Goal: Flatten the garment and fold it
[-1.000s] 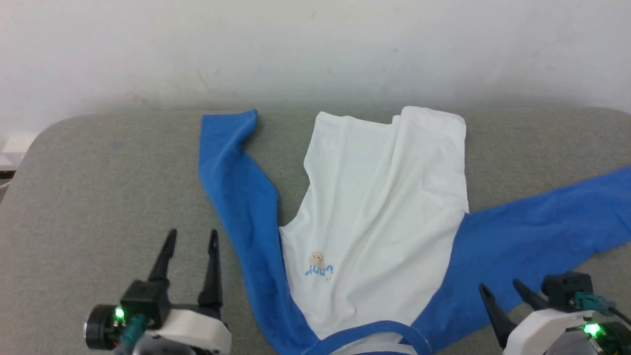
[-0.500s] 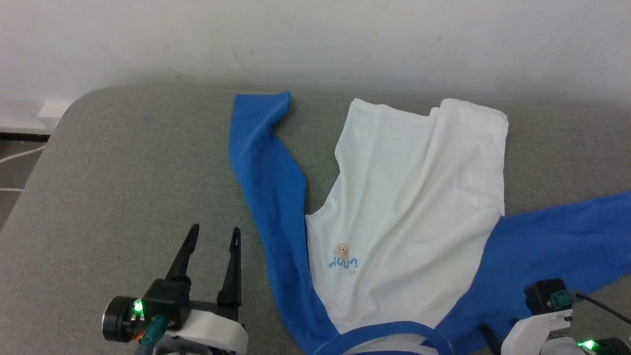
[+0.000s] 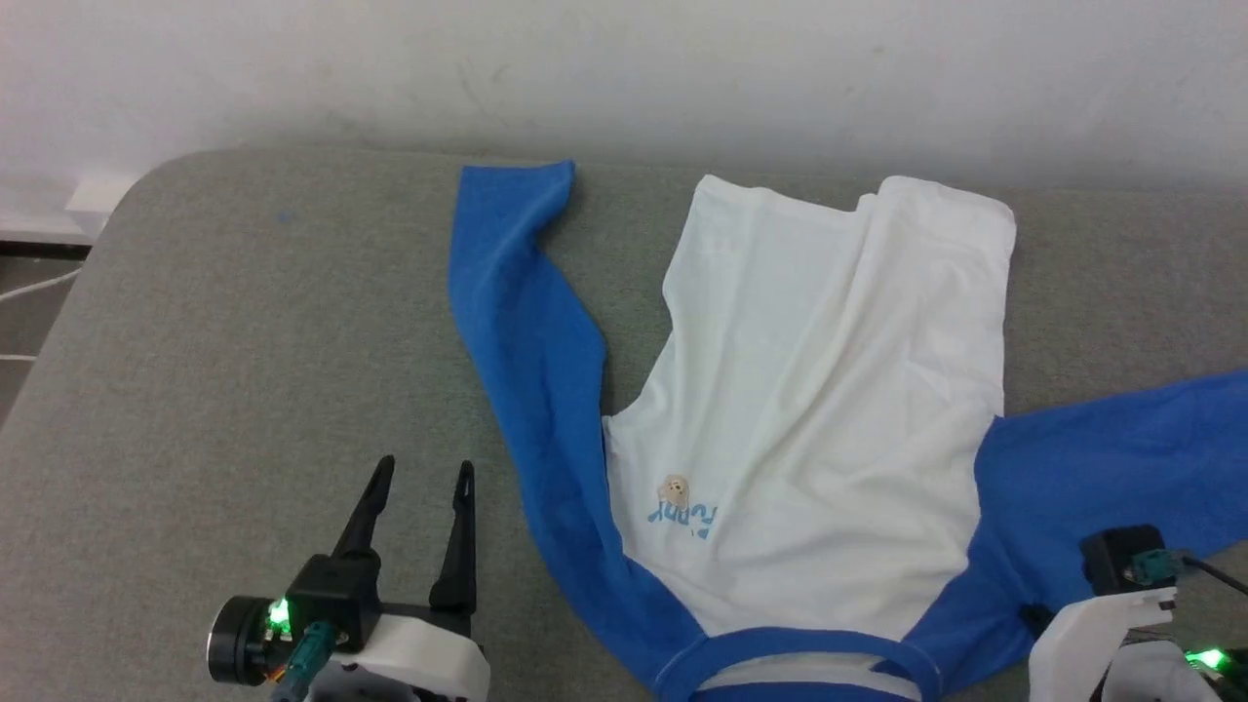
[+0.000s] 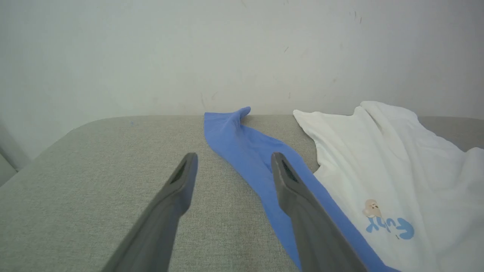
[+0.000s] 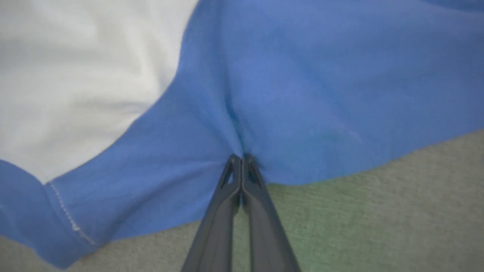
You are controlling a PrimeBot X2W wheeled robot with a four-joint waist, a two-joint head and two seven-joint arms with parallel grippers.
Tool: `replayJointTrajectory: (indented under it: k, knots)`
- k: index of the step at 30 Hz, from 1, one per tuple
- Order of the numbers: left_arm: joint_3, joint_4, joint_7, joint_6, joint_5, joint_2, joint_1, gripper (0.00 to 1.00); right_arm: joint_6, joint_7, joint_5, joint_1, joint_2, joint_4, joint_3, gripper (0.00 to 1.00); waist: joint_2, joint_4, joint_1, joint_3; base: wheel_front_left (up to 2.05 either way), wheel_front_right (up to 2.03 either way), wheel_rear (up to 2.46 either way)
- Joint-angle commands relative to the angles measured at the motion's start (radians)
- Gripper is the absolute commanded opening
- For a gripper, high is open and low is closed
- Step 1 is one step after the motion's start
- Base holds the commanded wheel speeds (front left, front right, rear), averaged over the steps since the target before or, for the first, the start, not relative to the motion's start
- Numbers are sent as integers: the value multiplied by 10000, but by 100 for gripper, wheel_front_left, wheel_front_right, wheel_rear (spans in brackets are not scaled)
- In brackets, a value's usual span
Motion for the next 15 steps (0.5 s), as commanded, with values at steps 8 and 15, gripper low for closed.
replayJointTrajectory:
  k: [8,15]
  knots:
    - [62,329,-47,-271,144,-219,-5,100,-115,419,-275,529,-323,-164,-1165,0,-1,-574,0,-316,0,0,0]
    - [-123,913,33,-638,-120,-420,98,100,-115,-1192,-124,177,124,-724,-955,100,-1,-828,0,-381,0,0,0]
